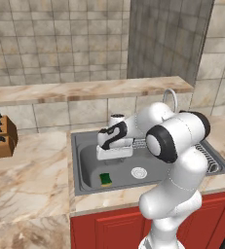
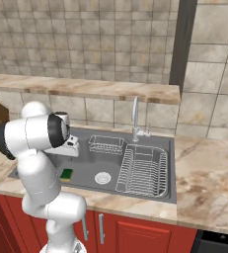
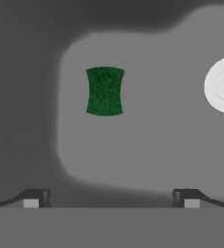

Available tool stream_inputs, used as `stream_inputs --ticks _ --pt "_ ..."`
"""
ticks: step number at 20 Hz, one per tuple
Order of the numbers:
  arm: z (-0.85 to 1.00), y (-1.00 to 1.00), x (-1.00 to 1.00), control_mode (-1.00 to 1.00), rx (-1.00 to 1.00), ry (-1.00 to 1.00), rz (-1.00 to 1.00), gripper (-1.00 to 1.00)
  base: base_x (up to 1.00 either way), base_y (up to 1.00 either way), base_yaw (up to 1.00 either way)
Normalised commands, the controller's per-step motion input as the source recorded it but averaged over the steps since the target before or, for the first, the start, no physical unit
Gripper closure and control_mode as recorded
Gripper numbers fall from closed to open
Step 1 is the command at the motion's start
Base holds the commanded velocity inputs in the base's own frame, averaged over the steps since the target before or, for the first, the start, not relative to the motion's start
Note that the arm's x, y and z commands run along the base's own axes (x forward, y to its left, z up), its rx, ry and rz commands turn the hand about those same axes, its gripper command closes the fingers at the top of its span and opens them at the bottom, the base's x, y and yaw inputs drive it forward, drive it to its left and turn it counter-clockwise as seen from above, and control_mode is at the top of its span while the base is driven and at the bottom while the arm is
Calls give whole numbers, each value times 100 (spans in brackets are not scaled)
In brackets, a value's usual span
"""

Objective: Pick up the sponge and sponge from the sink, and place them back in the cabinet, and close the cabinet door.

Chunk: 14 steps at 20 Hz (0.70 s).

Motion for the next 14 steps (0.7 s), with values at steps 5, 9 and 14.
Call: stream_inputs --ticks 5,9,14 --pt "-14 3 21 -100 0 0 0 -100 0 0 0" --pt "-21 1 18 -100 0 0 0 -100 0 0 0" --pt "-21 1 17 -100 0 0 0 -100 0 0 0"
